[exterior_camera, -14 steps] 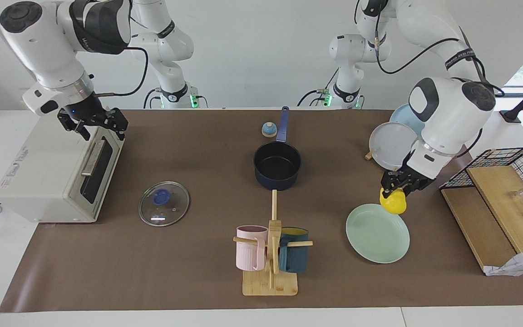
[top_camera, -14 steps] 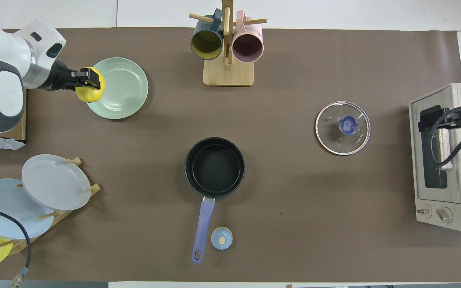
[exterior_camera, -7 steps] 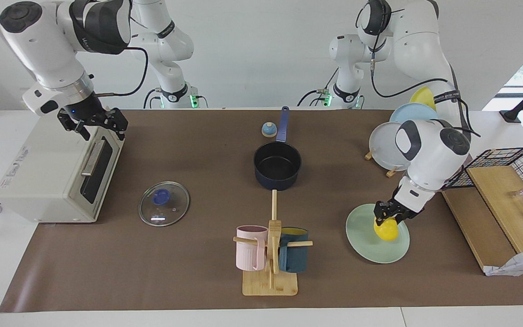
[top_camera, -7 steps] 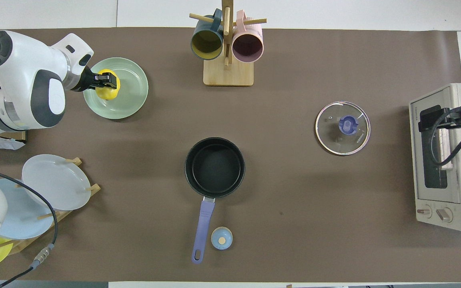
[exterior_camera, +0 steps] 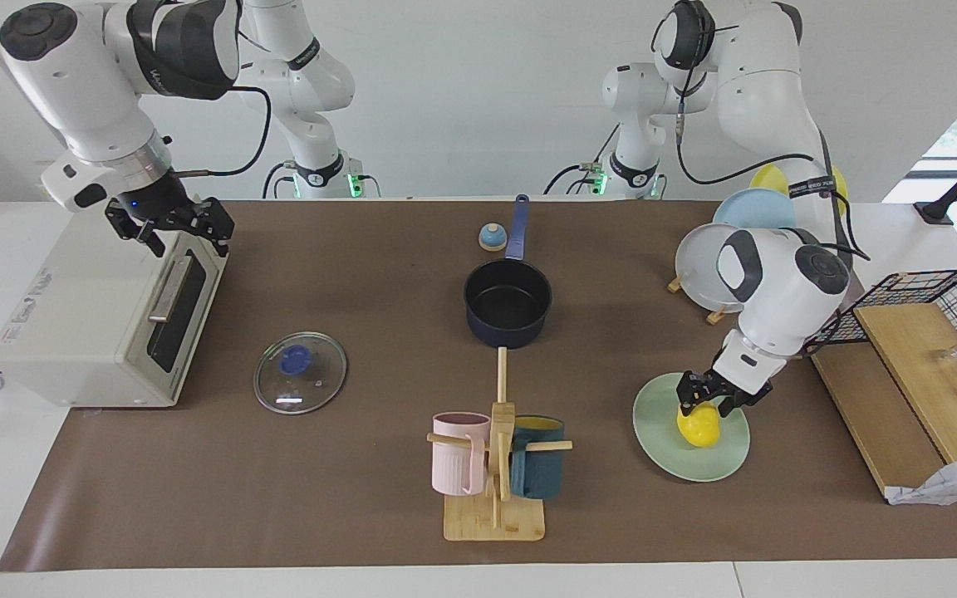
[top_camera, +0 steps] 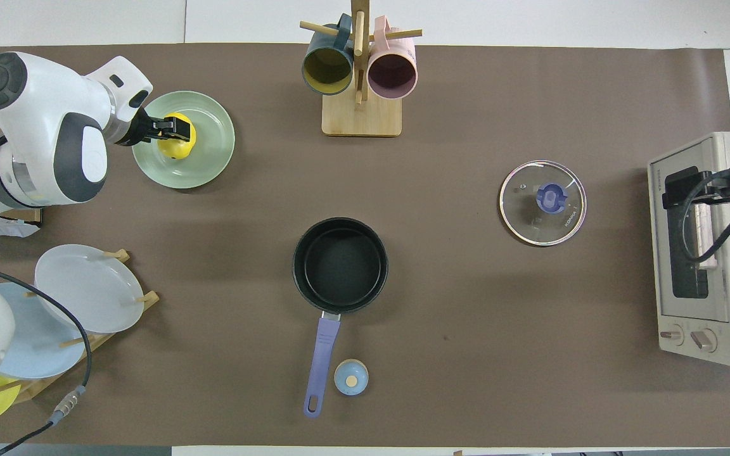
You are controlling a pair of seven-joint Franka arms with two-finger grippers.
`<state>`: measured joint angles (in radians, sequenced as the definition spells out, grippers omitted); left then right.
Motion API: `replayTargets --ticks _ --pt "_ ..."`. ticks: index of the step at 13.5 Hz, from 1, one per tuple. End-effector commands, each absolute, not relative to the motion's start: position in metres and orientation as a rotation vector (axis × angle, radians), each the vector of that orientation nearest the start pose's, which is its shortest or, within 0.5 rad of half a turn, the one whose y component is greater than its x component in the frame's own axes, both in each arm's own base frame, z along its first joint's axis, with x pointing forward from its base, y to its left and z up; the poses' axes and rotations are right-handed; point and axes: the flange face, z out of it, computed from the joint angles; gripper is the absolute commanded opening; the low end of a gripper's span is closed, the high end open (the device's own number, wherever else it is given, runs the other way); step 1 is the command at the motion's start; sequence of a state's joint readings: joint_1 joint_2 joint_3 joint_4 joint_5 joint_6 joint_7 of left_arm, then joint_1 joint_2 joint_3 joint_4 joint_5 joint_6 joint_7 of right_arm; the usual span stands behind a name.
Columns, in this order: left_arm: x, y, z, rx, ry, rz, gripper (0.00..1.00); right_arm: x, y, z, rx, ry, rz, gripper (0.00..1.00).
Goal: Transfer potato from pot to plate
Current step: 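Lower the potato onto the green plate with the left gripper, then open the left gripper and withdraw it from the plate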
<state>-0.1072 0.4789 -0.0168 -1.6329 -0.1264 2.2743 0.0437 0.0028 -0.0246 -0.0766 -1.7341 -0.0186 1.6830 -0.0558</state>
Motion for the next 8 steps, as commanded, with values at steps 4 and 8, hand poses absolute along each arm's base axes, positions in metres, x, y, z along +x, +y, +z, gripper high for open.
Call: replayTargets --ticks 4,8 --pt "0.672 -0.064 0.478 -3.244 0.008 -0.196 1.00 0.549 -0.045 0.570 -3.148 0.005 0.045 1.00" --pt "0.622 -0.043 0.568 -3.232 -0.038 -0.158 1.00 0.549 -0.045 0.570 -3.148 0.005 0.047 1.00"
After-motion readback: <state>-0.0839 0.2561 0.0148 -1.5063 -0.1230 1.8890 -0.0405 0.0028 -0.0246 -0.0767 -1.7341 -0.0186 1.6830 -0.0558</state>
